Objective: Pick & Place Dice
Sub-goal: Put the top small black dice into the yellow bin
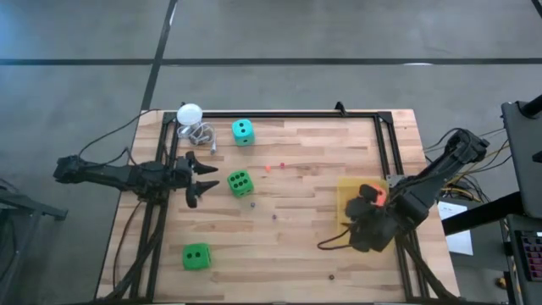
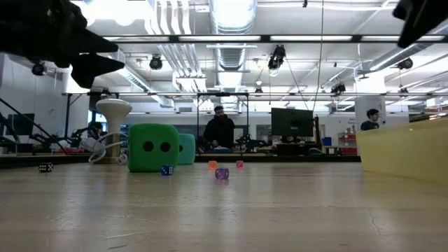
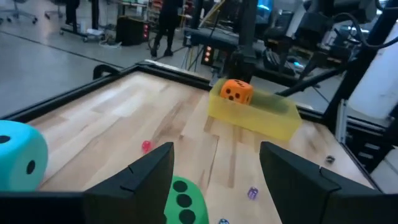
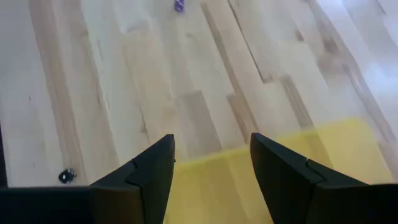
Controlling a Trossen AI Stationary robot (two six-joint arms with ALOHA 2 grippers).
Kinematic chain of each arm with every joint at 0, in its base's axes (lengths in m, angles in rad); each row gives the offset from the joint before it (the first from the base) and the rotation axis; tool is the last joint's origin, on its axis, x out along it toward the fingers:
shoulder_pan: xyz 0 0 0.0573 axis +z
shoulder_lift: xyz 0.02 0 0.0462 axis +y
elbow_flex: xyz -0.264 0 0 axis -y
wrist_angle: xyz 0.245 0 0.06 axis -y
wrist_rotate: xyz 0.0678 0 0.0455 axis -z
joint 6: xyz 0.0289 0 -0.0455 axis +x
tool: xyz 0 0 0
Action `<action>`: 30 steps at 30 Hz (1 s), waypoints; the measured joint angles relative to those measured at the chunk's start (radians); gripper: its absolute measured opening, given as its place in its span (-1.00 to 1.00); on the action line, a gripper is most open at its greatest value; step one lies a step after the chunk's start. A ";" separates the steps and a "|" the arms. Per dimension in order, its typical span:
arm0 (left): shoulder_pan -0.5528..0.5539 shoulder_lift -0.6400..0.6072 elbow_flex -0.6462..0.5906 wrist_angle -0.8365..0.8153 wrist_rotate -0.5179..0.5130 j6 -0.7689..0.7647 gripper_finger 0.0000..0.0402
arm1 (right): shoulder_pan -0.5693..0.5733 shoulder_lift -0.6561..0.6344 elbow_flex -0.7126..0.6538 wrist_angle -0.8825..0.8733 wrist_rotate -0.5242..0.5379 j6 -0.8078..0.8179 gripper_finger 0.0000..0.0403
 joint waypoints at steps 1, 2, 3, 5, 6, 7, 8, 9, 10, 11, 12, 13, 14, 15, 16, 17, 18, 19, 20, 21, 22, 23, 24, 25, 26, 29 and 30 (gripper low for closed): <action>0.000 0.000 0.007 -0.013 0.001 -0.001 0.21 | -0.010 0.012 -0.003 0.024 -0.001 -0.027 0.00; 0.000 0.005 0.014 -0.020 0.001 -0.001 0.21 | -0.020 0.025 -0.006 0.038 -0.002 -0.053 -0.02; 0.000 0.014 0.025 -0.032 0.003 -0.001 0.21 | -0.027 0.038 -0.009 0.042 -0.004 -0.076 -0.03; 0.000 0.035 0.056 -0.069 0.032 -0.007 0.21 | -0.039 0.062 -0.016 0.046 -0.003 -0.111 -0.05; 0.000 0.055 0.080 -0.092 0.055 -0.016 0.21 | -0.044 0.070 -0.018 0.048 0.006 -0.123 -0.06; 0.000 0.076 0.103 -0.119 0.075 -0.026 0.21 | -0.048 0.075 -0.021 0.050 0.020 -0.132 -0.08; 0.000 0.100 0.128 -0.156 0.089 -0.034 0.21 | -0.050 0.077 -0.024 0.051 0.041 -0.135 -0.09; 0.000 0.129 0.156 -0.191 0.099 -0.035 0.21 | -0.052 0.079 -0.028 0.053 0.066 -0.135 -0.09; 0.000 0.161 0.188 -0.224 0.108 -0.035 0.21 | -0.054 0.079 -0.032 0.055 0.089 -0.135 -0.10; 0.000 0.193 0.222 -0.261 0.121 -0.033 0.21 | -0.054 0.079 -0.036 0.057 0.113 -0.135 -0.11; 0.000 0.228 0.258 -0.303 0.128 -0.027 0.21 | -0.054 0.075 -0.041 0.057 0.134 -0.132 -0.11; 0.000 0.264 0.296 -0.352 0.134 -0.018 0.21 | -0.054 0.071 -0.045 0.059 0.154 -0.127 -0.12; 0.000 0.298 0.331 -0.411 0.137 -0.006 0.21 | -0.054 0.066 -0.050 0.059 0.177 -0.119 -0.12; 0.000 0.335 0.369 -0.482 0.137 0.006 0.21 | -0.054 0.064 -0.053 0.059 0.197 -0.111 -0.12; 0.000 0.369 0.404 -0.548 0.136 0.012 0.21 | -0.054 0.064 -0.055 0.060 0.211 -0.109 -0.12; 0.000 0.403 0.434 -0.605 0.136 0.009 0.21 | -0.054 0.066 -0.056 0.061 0.215 -0.109 -0.12; 0.000 0.438 0.463 -0.661 0.131 -0.005 0.21 | -0.054 0.068 -0.057 0.060 0.217 -0.110 -0.12; 0.000 0.470 0.489 -0.718 0.124 -0.023 0.21 | -0.054 0.069 -0.057 0.061 0.217 -0.112 -0.12; 0.000 0.500 0.512 -0.773 0.121 -0.041 0.20 | -0.054 0.070 -0.057 0.061 0.218 -0.112 -0.12; 0.000 0.529 0.534 -0.822 0.121 -0.053 0.19 | -0.054 0.071 -0.057 0.061 0.218 -0.111 -0.12; 0.000 0.554 0.553 -0.868 0.121 -0.063 0.19 | -0.054 0.072 -0.058 0.062 0.223 -0.108 -0.12; 0.000 0.576 0.566 -0.909 0.121 -0.072 0.18 | -0.053 0.072 -0.058 0.063 0.235 -0.101 -0.12; 0.000 0.595 0.574 -0.943 0.121 -0.080 0.17 | -0.053 0.072 -0.058 0.064 0.251 -0.089 -0.12; 0.000 0.611 0.578 -0.968 0.121 -0.085 0.16 | -0.053 0.071 -0.058 0.064 0.269 -0.078 -0.12; 0.000 0.625 0.579 -0.982 0.121 -0.085 0.15 | -0.053 0.069 -0.058 0.064 0.283 -0.069 -0.12; 0.000 0.642 0.565 -0.983 0.121 -0.085 0.11 | -0.054 0.067 -0.058 0.064 0.292 -0.061 -0.12; 0.000 0.647 0.557 -0.984 0.121 -0.085 0.10 | -0.054 0.067 -0.059 0.065 0.292 -0.064 -0.12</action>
